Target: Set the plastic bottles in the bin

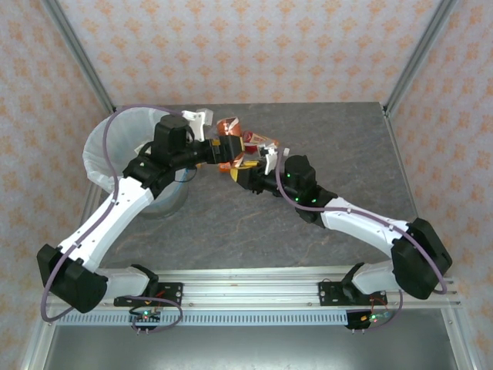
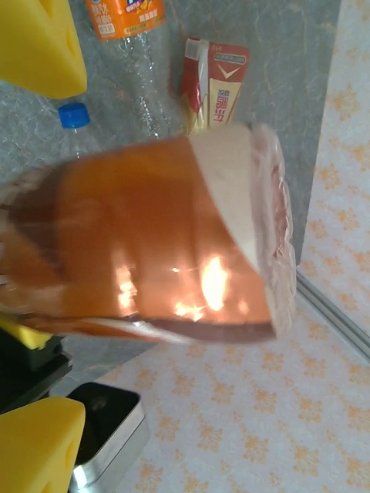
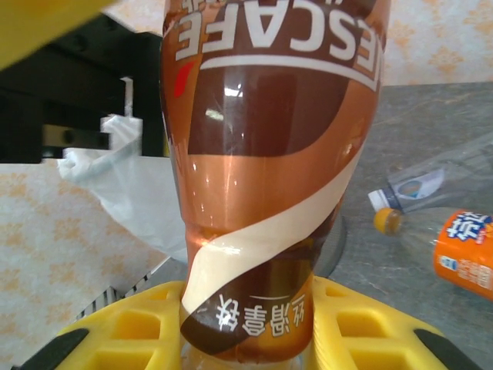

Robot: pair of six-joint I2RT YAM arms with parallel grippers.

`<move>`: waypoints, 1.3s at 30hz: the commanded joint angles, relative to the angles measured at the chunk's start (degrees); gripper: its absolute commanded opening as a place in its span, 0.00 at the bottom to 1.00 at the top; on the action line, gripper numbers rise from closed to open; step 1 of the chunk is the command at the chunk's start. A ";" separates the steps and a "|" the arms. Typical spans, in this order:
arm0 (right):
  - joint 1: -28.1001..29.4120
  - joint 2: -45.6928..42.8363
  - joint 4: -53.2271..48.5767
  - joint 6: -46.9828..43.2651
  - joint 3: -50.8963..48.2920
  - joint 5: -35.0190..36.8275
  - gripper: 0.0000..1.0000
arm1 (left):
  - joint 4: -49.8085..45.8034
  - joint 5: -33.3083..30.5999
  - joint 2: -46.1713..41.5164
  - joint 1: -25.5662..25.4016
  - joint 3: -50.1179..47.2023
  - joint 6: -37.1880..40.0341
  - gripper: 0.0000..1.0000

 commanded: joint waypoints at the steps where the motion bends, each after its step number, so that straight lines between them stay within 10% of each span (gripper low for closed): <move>1: 0.84 0.70 3.17 -2.26 2.13 -2.96 0.00 | 5.17 -2.43 0.41 -0.67 1.23 -1.90 1.00; 18: 1.29 0.70 4.79 -1.36 1.93 -3.85 0.02 | 7.31 -4.25 2.29 -0.62 0.44 -4.86 0.62; 31: 1.29 -1.66 3.21 -3.47 -0.44 3.94 0.61 | 6.56 -6.37 2.72 -0.63 0.98 -6.25 0.53; 39: 1.29 -4.39 2.16 -6.01 -2.66 7.72 0.74 | 6.19 -8.91 2.63 -0.54 1.07 -6.44 0.50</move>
